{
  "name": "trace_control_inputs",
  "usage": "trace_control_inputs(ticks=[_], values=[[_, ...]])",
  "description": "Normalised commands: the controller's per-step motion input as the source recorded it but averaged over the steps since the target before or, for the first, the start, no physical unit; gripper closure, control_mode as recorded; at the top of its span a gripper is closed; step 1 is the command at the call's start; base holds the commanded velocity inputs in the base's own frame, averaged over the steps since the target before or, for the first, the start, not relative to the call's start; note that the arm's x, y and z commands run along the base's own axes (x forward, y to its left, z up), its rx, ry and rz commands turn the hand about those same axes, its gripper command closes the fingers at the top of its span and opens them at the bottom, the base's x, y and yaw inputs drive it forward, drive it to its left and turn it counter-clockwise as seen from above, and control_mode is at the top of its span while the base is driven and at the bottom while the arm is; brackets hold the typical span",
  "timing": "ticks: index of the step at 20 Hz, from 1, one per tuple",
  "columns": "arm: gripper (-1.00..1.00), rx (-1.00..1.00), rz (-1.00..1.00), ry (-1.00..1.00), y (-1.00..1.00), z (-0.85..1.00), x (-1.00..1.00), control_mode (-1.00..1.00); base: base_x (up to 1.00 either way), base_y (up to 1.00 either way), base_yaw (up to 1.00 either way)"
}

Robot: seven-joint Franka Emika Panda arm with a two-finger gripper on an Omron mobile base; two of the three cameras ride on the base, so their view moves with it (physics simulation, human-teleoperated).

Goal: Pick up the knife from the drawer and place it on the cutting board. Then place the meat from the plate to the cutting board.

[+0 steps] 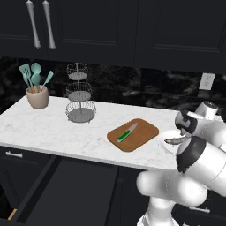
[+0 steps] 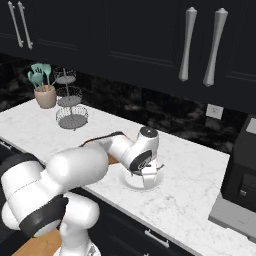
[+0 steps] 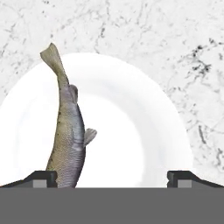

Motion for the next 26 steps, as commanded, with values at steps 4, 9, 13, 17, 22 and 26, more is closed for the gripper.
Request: trace_control_inputs(ticks=[4,9,13,17,22,26], values=[[-1.0,0.0,0.0,0.1,0.0,-0.29,0.41,-1.0,0.0,0.0,0.0],[-1.0,0.01,0.0,0.08,0.0,-0.29,0.39,-1.0,0.0,0.0,0.0],[-1.0,0.01,0.0,0.06,0.0,-0.31,0.38,-1.0,0.0,0.0,0.0],[-1.0,0.0,0.0,0.05,0.0,-0.33,0.22,-1.0,0.0,0.0,0.0],[1.0,0.0,0.0,0.03,0.0,-0.4,0.04,-1.0,0.0,0.0,0.0],[1.0,0.0,0.0,0.0,0.07,-0.18,-0.11,-1.0,0.0,0.0,0.0]])
